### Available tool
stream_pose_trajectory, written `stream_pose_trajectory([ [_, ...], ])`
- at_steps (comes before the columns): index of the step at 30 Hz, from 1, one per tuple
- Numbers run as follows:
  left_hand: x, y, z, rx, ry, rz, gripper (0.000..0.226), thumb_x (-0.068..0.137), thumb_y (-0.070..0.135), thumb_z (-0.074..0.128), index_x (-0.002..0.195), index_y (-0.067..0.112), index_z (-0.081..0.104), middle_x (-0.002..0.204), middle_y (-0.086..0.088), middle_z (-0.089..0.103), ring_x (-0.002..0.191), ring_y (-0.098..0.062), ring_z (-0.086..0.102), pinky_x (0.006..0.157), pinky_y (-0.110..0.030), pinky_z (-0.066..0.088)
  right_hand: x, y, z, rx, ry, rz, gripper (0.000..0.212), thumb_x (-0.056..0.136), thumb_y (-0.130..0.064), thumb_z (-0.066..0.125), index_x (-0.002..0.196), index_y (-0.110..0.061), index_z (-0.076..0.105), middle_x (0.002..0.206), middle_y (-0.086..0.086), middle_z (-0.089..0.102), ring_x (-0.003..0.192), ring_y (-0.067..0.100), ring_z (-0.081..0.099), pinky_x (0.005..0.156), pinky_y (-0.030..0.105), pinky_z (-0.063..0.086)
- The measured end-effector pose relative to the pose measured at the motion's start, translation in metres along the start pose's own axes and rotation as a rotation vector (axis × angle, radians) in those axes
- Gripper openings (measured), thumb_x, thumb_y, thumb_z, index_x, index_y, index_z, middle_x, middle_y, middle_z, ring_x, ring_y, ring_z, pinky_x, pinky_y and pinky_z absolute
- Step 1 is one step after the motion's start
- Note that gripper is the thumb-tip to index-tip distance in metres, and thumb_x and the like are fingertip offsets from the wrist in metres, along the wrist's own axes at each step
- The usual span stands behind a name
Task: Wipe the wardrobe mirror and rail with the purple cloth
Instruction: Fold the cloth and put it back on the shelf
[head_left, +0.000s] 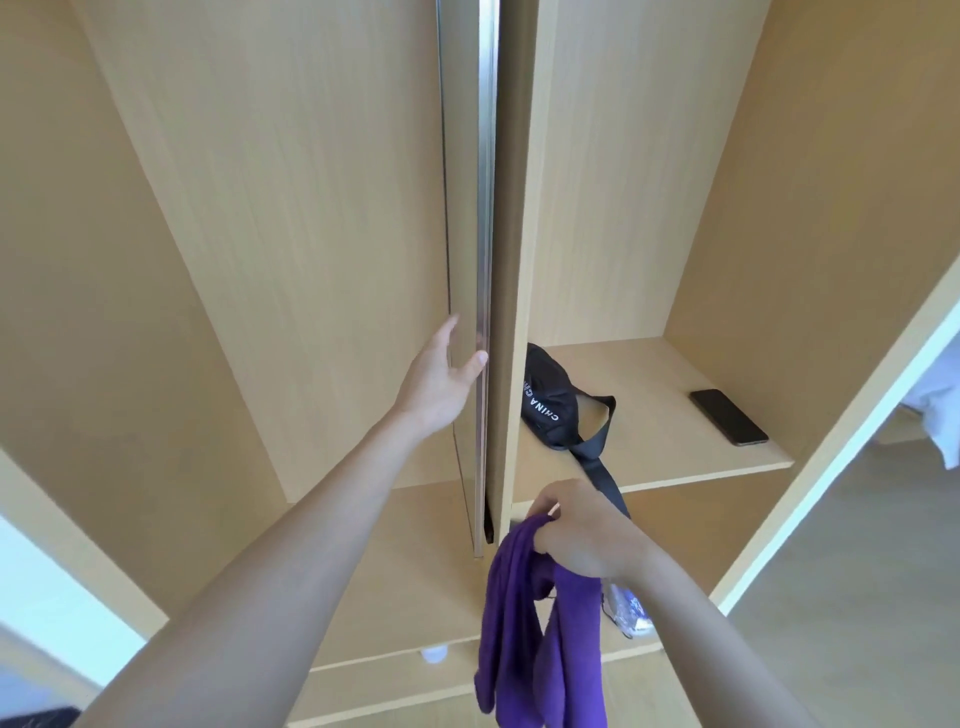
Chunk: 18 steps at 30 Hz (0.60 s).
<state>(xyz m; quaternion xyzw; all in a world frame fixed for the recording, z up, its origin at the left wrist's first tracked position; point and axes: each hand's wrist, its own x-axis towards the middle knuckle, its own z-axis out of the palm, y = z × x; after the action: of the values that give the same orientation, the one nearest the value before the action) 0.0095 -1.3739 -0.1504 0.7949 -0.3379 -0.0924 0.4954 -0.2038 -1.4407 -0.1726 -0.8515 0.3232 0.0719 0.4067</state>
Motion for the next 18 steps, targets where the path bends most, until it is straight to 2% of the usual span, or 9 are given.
stream_pose_trajectory([
  [2, -0.041, -0.008, 0.002, -0.085, 0.022, -0.030, 0.051, 0.102, 0.040, 0.056, 0.150, 0.029, 0.042, 0.145, 0.010, 0.051, 0.120, -0.012, 0.059, 0.097, -0.026, 0.045, -0.001, -0.001, 0.003, 0.046, -0.006, 0.024, 0.021, 0.090, -0.006, 0.047, 0.102, -0.018, 0.060, 0.102, 0.004, 0.063, 0.099, 0.022, 0.062, 0.066, 0.026, 0.046],
  [5, -0.119, -0.034, 0.009, -0.164, 0.028, -0.090, 0.019, 0.101, 0.019, 0.057, 0.114, 0.028, 0.068, 0.114, 0.016, 0.068, 0.101, 0.000, 0.064, 0.081, -0.011, 0.045, 0.003, -0.007, 0.009, 0.068, -0.029, 0.044, 0.022, 0.087, -0.004, 0.046, 0.099, -0.013, 0.062, 0.098, 0.004, 0.061, 0.092, 0.020, 0.059, 0.069, 0.029, 0.048],
  [8, -0.185, -0.060, 0.017, -0.245, -0.027, -0.225, 0.028, 0.096, 0.001, 0.055, 0.090, 0.020, 0.074, 0.088, 0.005, 0.075, 0.084, -0.011, 0.070, 0.075, -0.020, 0.051, 0.013, -0.016, 0.020, 0.156, -0.088, 0.068, 0.015, 0.082, 0.001, 0.054, 0.090, -0.005, 0.064, 0.086, 0.008, 0.061, 0.077, 0.021, 0.058, 0.061, 0.025, 0.045],
  [10, -0.213, -0.071, 0.019, -0.318, -0.054, -0.307, 0.029, 0.093, -0.007, 0.052, 0.089, 0.010, 0.074, 0.085, -0.006, 0.076, 0.077, -0.014, 0.070, 0.070, -0.019, 0.050, 0.021, -0.023, 0.032, 0.261, -0.130, 0.075, 0.010, 0.079, 0.004, 0.058, 0.088, 0.002, 0.061, 0.080, 0.014, 0.061, 0.072, 0.025, 0.058, 0.060, 0.022, 0.047],
  [11, -0.222, -0.077, 0.018, -0.337, -0.071, -0.329, 0.029, 0.092, -0.009, 0.051, 0.091, 0.007, 0.075, 0.086, -0.009, 0.076, 0.076, -0.013, 0.070, 0.070, -0.016, 0.050, 0.026, -0.027, 0.039, 0.321, -0.154, 0.079, 0.012, 0.079, 0.004, 0.060, 0.090, 0.005, 0.060, 0.080, 0.019, 0.064, 0.073, 0.028, 0.060, 0.065, 0.026, 0.049],
  [12, -0.228, -0.082, 0.017, -0.343, -0.087, -0.343, 0.028, 0.092, -0.009, 0.050, 0.093, 0.006, 0.075, 0.087, -0.010, 0.076, 0.077, -0.011, 0.069, 0.070, -0.015, 0.049, 0.030, -0.032, 0.047, 0.381, -0.183, 0.082, 0.013, 0.079, 0.003, 0.061, 0.092, 0.006, 0.057, 0.080, 0.001, 0.051, 0.076, 0.031, 0.062, 0.070, 0.032, 0.050],
  [13, -0.232, -0.086, 0.014, -0.349, -0.094, -0.358, 0.028, 0.092, -0.008, 0.051, 0.095, 0.005, 0.075, 0.088, -0.010, 0.076, 0.078, -0.010, 0.068, 0.072, -0.015, 0.050, 0.034, -0.036, 0.054, 0.421, -0.214, 0.079, 0.013, 0.080, 0.001, 0.062, 0.093, 0.004, 0.058, 0.116, 0.026, 0.063, 0.078, 0.033, 0.065, 0.073, 0.038, 0.051],
  [14, -0.233, -0.090, 0.011, -0.367, -0.086, -0.374, 0.028, 0.093, -0.008, 0.050, 0.095, 0.004, 0.075, 0.087, -0.009, 0.076, 0.079, -0.011, 0.067, 0.072, -0.018, 0.051, 0.038, -0.041, 0.062, 0.447, -0.244, 0.068, 0.014, 0.082, -0.001, 0.062, 0.096, 0.003, 0.062, 0.087, 0.025, 0.073, 0.080, 0.034, 0.067, 0.075, 0.041, 0.053],
  [18, -0.229, -0.104, -0.010, -0.492, 0.043, -0.464, 0.029, 0.096, -0.007, 0.047, 0.090, 0.006, 0.072, 0.083, -0.008, 0.074, 0.071, -0.015, 0.066, 0.063, -0.017, 0.049, 0.054, -0.062, 0.082, 0.505, -0.323, -0.016, 0.016, 0.086, -0.007, 0.065, 0.102, -0.005, 0.069, 0.083, 0.016, 0.075, 0.074, 0.030, 0.073, 0.069, 0.040, 0.058],
])
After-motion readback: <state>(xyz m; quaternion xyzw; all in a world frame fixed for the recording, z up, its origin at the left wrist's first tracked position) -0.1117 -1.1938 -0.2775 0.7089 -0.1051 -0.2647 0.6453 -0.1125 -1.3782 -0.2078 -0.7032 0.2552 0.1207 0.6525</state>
